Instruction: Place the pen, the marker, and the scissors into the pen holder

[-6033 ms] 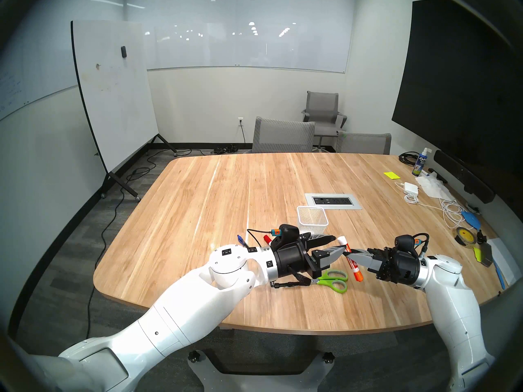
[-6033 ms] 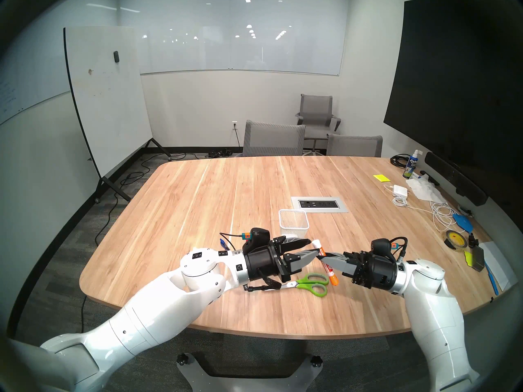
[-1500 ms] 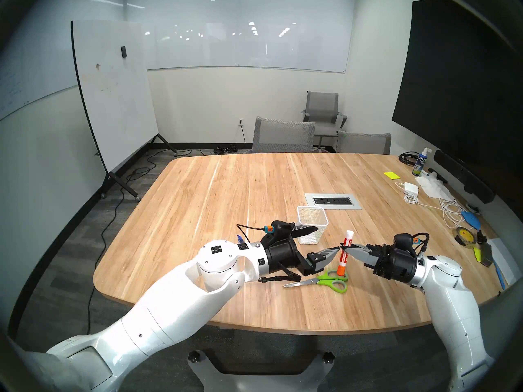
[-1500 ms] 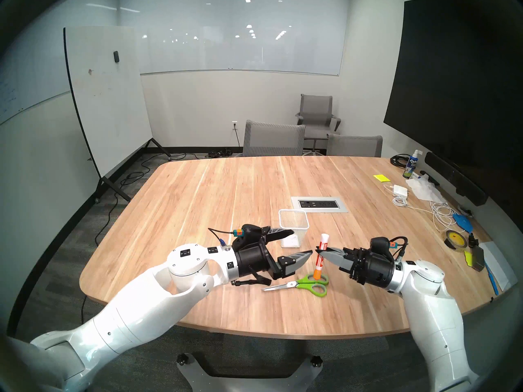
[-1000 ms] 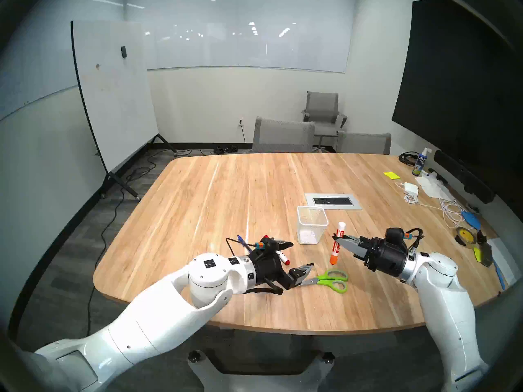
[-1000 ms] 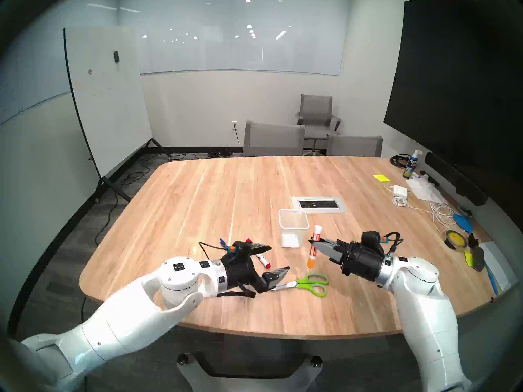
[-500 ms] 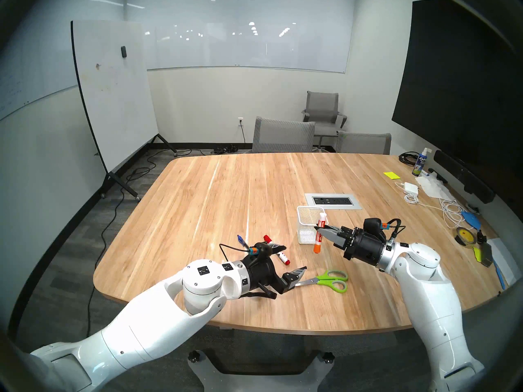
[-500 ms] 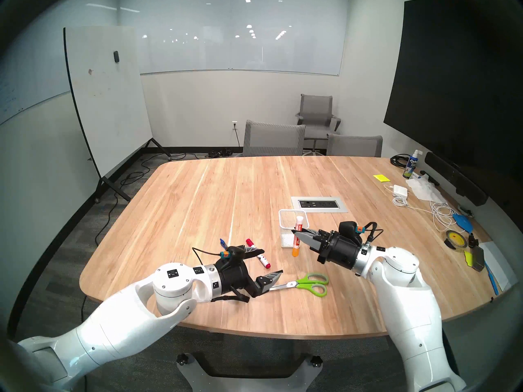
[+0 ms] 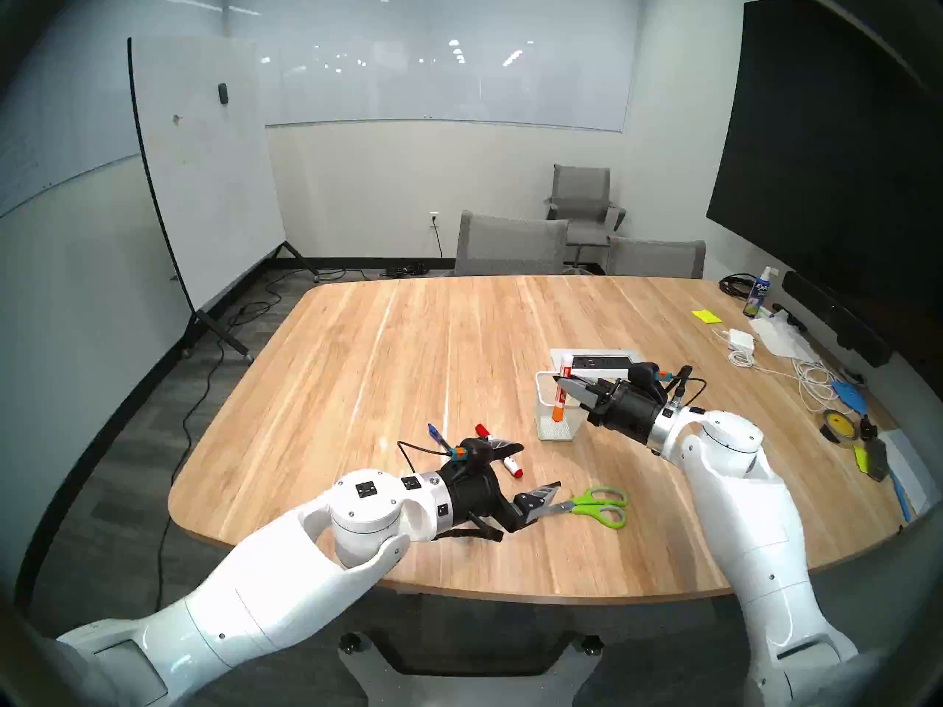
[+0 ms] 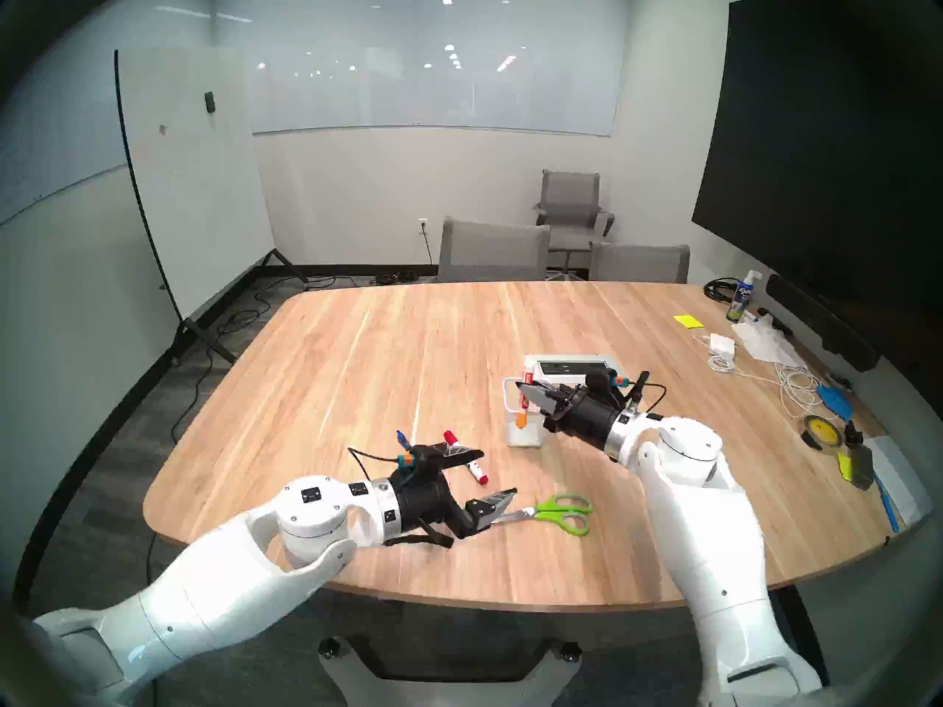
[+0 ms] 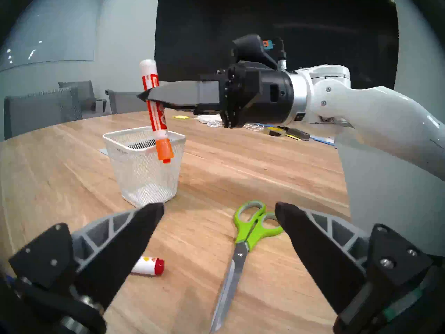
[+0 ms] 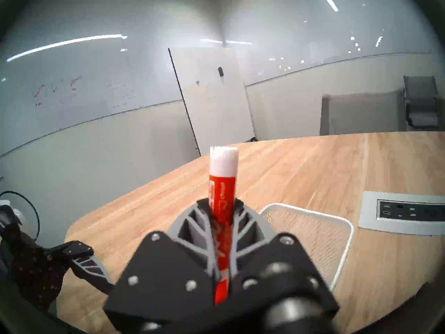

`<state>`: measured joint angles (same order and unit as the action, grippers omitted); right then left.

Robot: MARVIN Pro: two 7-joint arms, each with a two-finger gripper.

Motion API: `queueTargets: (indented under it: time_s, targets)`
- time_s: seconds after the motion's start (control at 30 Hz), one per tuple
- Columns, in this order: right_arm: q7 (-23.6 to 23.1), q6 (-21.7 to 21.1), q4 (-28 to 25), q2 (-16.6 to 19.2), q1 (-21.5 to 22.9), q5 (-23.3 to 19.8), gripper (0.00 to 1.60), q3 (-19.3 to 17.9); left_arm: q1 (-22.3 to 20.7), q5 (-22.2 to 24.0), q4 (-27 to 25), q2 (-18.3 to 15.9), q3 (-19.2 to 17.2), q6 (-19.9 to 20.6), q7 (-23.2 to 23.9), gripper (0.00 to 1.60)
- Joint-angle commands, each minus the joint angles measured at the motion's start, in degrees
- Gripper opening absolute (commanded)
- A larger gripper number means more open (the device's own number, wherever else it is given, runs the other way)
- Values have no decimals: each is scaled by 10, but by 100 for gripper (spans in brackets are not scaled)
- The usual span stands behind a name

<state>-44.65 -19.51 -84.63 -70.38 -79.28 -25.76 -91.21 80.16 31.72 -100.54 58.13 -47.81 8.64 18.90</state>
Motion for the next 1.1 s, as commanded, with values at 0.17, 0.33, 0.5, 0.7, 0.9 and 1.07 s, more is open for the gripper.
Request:
queueTargets:
  time_s: [0.17,0.33,0.5,0.7,0.9,1.07]
  targets:
    - [16,-55,18,-14,75,-20,0,-8,-6,10,5,13,-2,-18,15,160]
    - [13,-78,23,-11,83,-23,0,-10,-8,13,9,15,-2,-21,20,160]
    - [10,-90,23,-8,85,-25,0,-13,-10,14,14,17,-2,-25,26,160]
    - [13,-87,23,-12,91,-22,0,-21,-12,13,21,21,0,-28,30,160]
    - [25,-66,31,-21,97,-11,0,-20,-14,13,27,24,2,-33,37,160]
    - [36,-31,44,-31,97,1,0,-17,-13,13,30,26,1,-37,39,160]
